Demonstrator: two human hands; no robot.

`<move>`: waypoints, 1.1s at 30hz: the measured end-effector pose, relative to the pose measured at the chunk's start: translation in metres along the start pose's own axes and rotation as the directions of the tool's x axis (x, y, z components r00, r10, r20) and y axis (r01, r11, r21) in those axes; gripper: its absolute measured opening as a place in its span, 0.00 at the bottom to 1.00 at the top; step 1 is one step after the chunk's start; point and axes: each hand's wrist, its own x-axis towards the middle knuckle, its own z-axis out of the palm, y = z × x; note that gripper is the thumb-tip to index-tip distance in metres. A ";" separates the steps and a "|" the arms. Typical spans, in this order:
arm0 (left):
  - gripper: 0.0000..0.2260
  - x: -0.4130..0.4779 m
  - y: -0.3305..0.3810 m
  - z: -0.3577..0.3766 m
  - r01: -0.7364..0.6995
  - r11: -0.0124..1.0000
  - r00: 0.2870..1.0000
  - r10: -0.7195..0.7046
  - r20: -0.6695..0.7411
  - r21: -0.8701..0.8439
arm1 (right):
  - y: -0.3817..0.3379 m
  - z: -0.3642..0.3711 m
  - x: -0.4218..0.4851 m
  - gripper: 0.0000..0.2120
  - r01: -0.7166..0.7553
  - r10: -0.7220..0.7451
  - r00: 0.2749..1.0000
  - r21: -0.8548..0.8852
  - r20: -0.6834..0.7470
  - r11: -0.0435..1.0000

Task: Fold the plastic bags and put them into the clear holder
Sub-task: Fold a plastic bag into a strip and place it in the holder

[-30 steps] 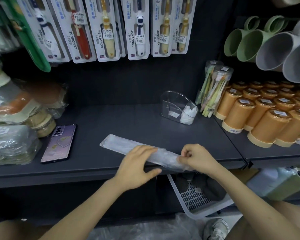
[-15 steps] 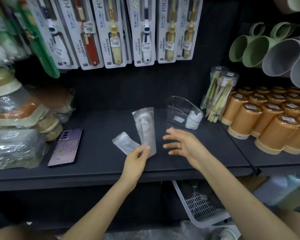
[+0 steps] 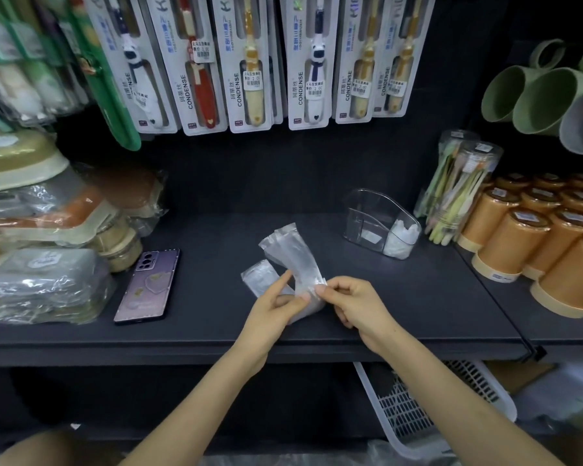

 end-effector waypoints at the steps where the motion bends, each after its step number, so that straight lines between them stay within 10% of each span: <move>1: 0.24 0.001 0.000 -0.003 0.010 1.000 1.000 -0.010 0.022 -0.013 | 0.001 -0.001 0.000 0.10 0.003 -0.003 1.000 -0.011 0.013 1.000; 8: 0.31 0.013 0.000 -0.020 0.103 0.966 0.985 -0.064 0.163 -0.239 | 0.005 -0.007 0.003 0.09 -0.008 0.039 0.987 -0.199 0.153 0.980; 15: 0.17 0.043 0.003 -0.035 0.201 0.903 0.972 -0.231 -0.035 -0.379 | 0.005 -0.009 0.013 0.10 0.059 0.031 0.982 -0.457 0.187 0.888; 26: 0.20 0.063 -0.009 -0.058 0.003 0.987 0.922 0.060 -0.384 0.161 | 0.005 0.002 0.029 0.13 0.067 0.069 0.980 -0.641 0.185 0.764; 28: 0.16 0.059 -0.013 -0.060 -0.142 0.879 0.869 0.330 -0.369 0.454 | 0.002 0.003 0.031 0.12 0.069 0.086 0.976 -0.654 0.202 0.753; 30: 0.13 0.055 -0.020 -0.062 -0.349 0.536 0.776 0.625 -0.083 0.769 | -0.002 0.004 0.032 0.11 0.068 0.104 0.971 -0.664 0.216 0.744; 33: 0.19 0.052 -0.038 -0.062 -0.543 0.201 0.738 0.577 0.349 0.815 | -0.005 0.005 0.036 0.11 0.077 0.120 0.963 -0.674 0.240 0.735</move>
